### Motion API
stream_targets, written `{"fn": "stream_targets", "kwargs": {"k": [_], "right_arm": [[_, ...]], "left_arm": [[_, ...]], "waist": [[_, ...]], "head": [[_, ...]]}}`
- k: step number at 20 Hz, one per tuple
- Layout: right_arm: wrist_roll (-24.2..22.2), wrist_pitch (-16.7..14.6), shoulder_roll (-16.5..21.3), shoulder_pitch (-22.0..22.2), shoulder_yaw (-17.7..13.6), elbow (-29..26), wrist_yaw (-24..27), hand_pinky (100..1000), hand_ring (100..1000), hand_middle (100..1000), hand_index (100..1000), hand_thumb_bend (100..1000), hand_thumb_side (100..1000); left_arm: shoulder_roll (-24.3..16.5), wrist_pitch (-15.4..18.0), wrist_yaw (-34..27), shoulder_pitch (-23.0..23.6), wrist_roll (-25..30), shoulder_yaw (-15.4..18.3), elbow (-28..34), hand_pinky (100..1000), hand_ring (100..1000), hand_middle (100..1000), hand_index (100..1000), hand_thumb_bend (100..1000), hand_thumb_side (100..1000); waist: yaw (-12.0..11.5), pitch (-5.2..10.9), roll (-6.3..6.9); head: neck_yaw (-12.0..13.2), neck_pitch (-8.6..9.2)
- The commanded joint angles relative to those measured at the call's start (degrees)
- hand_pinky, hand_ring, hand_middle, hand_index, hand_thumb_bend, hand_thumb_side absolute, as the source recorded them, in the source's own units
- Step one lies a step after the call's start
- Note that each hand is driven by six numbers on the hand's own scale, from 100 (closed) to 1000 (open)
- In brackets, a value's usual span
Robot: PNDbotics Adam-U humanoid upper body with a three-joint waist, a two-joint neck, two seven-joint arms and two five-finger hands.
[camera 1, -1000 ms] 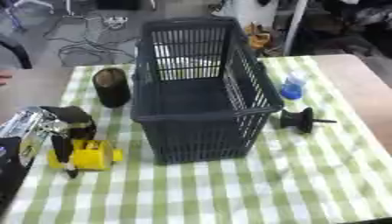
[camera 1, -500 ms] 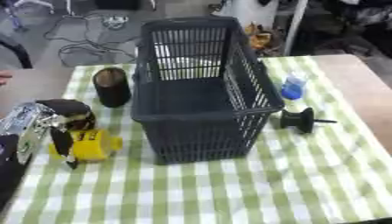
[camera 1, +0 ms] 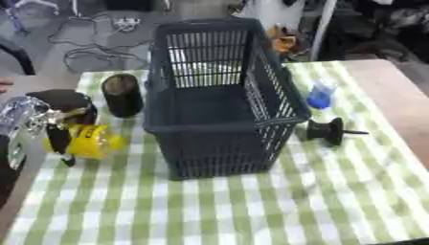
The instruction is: Pick up objects on the table and place them in the box.
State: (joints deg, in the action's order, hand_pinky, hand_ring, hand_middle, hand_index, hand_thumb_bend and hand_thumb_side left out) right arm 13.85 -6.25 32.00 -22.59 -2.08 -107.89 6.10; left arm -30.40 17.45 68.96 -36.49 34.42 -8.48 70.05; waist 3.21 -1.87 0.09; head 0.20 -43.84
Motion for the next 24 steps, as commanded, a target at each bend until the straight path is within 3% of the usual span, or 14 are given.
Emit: {"fn": "stream_targets", "kwargs": {"k": [1, 7, 13, 18, 21, 24], "right_arm": [[-0.1, 0.0, 1.0, -0.5, -0.5, -0.4, -0.1, 618, 751, 743, 955, 105, 749], [-0.2, 0.0, 1.0, -0.4, -0.4, -0.4, 0.0, 618, 751, 743, 955, 106, 749], [-0.4, 0.1, 0.7, -0.4, -0.2, -0.3, 0.1, 617, 751, 743, 955, 105, 749], [-0.9, 0.1, 0.4, -0.7, 0.2, -0.3, 0.4, 618, 753, 743, 955, 104, 751], [-1.2, 0.1, 0.3, -0.8, 0.4, -0.2, 0.5, 618, 753, 743, 955, 104, 751], [-1.7, 0.1, -0.1, -1.2, 0.9, -0.3, 0.7, 619, 753, 743, 955, 104, 753]], "left_arm": [[-3.0, -0.3, -1.3, -3.1, 0.1, 1.3, 2.7, 676, 231, 100, 285, 593, 100], [-2.8, -0.3, -3.3, -9.7, -1.5, 1.3, 4.6, 671, 223, 100, 282, 626, 100], [-0.6, -0.7, -2.7, -17.1, -5.5, 1.6, 5.4, 665, 217, 100, 266, 602, 100], [4.2, -0.3, -1.7, -25.4, -9.3, 0.0, 1.3, 660, 212, 100, 263, 586, 100], [6.4, 0.4, -1.5, -27.6, -11.4, -0.5, -2.3, 659, 212, 100, 262, 585, 100], [11.0, 1.9, -0.9, -29.8, -15.0, -1.8, -5.8, 661, 228, 100, 278, 595, 100]], "waist": [[0.1, 0.67, -0.37], [0.2, 0.89, -0.33], [0.4, 1.13, -0.43], [0.9, 1.56, -0.48], [1.1, 1.71, -0.54], [1.9, 2.09, -0.89]], "head": [[-0.1, -0.28], [0.0, -0.28], [0.1, -0.28], [0.5, -0.28], [0.5, -0.28], [1.0, -0.28]]}}
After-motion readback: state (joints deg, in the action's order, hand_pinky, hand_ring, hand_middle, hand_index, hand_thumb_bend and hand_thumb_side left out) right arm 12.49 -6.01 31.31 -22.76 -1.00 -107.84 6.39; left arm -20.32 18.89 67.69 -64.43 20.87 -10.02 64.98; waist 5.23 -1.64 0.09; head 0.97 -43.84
